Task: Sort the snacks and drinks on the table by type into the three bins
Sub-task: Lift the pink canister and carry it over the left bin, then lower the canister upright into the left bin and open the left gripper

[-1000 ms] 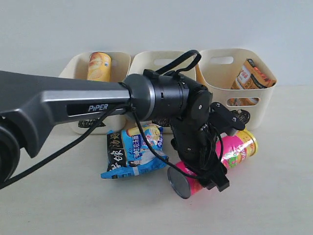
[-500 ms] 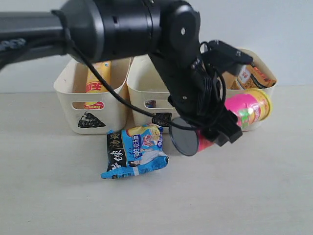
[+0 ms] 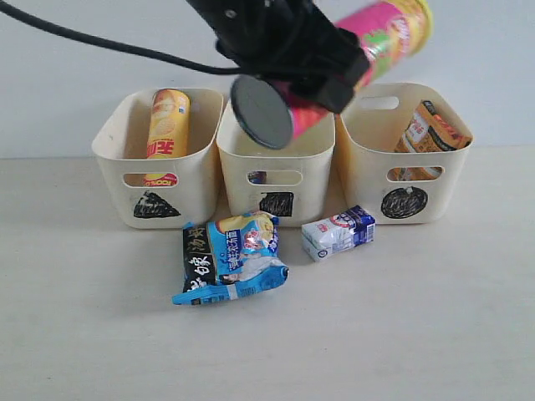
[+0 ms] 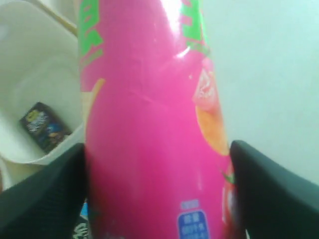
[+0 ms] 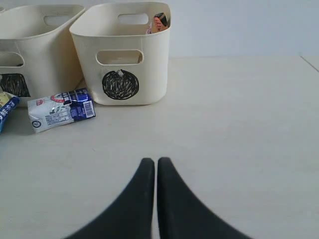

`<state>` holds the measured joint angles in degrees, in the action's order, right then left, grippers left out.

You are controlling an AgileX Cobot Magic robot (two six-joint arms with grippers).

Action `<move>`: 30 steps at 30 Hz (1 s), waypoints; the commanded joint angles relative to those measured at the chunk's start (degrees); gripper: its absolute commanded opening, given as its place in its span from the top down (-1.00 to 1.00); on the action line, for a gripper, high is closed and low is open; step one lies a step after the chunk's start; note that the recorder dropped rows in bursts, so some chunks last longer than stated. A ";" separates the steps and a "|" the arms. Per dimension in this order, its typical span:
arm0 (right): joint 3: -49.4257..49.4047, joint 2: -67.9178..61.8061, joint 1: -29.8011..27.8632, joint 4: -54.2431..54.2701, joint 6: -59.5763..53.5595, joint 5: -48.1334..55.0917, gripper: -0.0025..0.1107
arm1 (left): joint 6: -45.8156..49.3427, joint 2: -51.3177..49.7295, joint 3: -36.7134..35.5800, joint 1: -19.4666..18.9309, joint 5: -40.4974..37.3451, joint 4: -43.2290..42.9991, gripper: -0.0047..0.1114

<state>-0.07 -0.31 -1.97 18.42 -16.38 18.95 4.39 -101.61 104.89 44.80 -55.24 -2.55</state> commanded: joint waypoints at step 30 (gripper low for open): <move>0.07 0.31 -0.27 -1.00 -0.22 -0.48 0.96 | -19.07 -13.90 0.27 -23.82 22.34 -7.35 0.84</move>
<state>-0.07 -0.31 -1.97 17.84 -16.38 18.95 -13.11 -114.52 104.89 21.13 -35.60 -9.37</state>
